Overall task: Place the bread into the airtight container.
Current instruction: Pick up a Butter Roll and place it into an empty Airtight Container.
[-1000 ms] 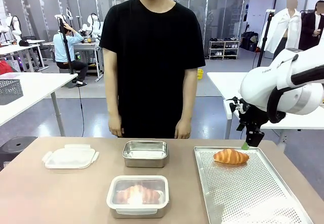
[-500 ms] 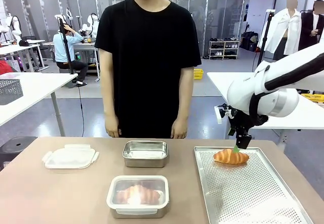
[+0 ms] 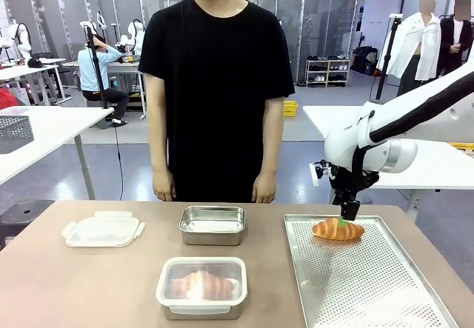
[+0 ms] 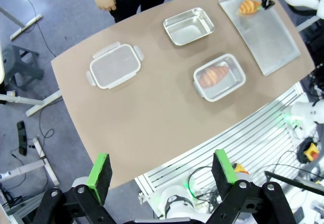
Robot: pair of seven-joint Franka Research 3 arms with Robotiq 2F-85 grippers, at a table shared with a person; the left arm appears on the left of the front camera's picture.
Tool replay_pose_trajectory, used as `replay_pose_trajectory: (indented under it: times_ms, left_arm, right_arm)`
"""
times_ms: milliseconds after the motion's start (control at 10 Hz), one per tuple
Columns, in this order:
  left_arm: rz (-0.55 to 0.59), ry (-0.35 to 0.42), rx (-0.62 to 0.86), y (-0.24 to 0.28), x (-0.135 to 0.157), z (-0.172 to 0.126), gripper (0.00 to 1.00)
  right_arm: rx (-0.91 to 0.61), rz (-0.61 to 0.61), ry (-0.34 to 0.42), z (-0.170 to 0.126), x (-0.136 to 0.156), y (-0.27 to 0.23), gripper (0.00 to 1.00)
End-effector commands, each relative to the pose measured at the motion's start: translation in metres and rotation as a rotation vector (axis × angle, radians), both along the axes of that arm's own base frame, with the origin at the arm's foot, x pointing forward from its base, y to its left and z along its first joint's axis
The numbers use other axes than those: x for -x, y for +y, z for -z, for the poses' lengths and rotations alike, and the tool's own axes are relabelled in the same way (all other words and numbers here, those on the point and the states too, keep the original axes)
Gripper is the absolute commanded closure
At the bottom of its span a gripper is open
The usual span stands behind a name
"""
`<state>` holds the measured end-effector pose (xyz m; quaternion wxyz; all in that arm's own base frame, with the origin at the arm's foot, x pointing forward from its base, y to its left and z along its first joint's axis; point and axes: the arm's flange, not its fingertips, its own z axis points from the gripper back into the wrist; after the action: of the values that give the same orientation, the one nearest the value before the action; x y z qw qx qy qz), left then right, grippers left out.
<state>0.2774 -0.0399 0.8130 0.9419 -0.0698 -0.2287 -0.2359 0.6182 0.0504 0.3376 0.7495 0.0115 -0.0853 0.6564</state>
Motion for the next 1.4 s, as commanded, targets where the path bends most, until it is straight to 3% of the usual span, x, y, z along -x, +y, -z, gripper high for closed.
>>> replay_pose_trajectory:
  times_ms: [0, 700, 800, 1200, 1300]
  left_arm:
    - [0.006, 0.0, 0.001, 0.001, 0.001, 0.0, 0.0]
    - [0.006, 0.0, 0.001, 0.001, 0.001, 0.0, 0.0]
    - [0.006, 0.0, 0.001, 0.001, 0.001, 0.0, 0.0]
    - [0.006, 0.0, 0.001, 0.001, 0.001, 0.0, 0.0]
    - [0.006, 0.0, 0.001, 0.001, 0.001, 0.0, 0.0]
  right_arm:
    - [0.0, 0.021, 0.058, 0.006, -0.011, 0.005, 0.0]
    - [0.037, 0.036, 0.155, 0.041, -0.025, 0.011, 0.0]
    - [0.041, 0.028, 0.154, 0.041, -0.025, 0.011, 0.03]
    - [0.076, 0.019, 0.157, 0.038, -0.019, 0.014, 0.39]
    - [0.077, 0.02, 0.153, 0.037, -0.018, 0.015, 0.32]
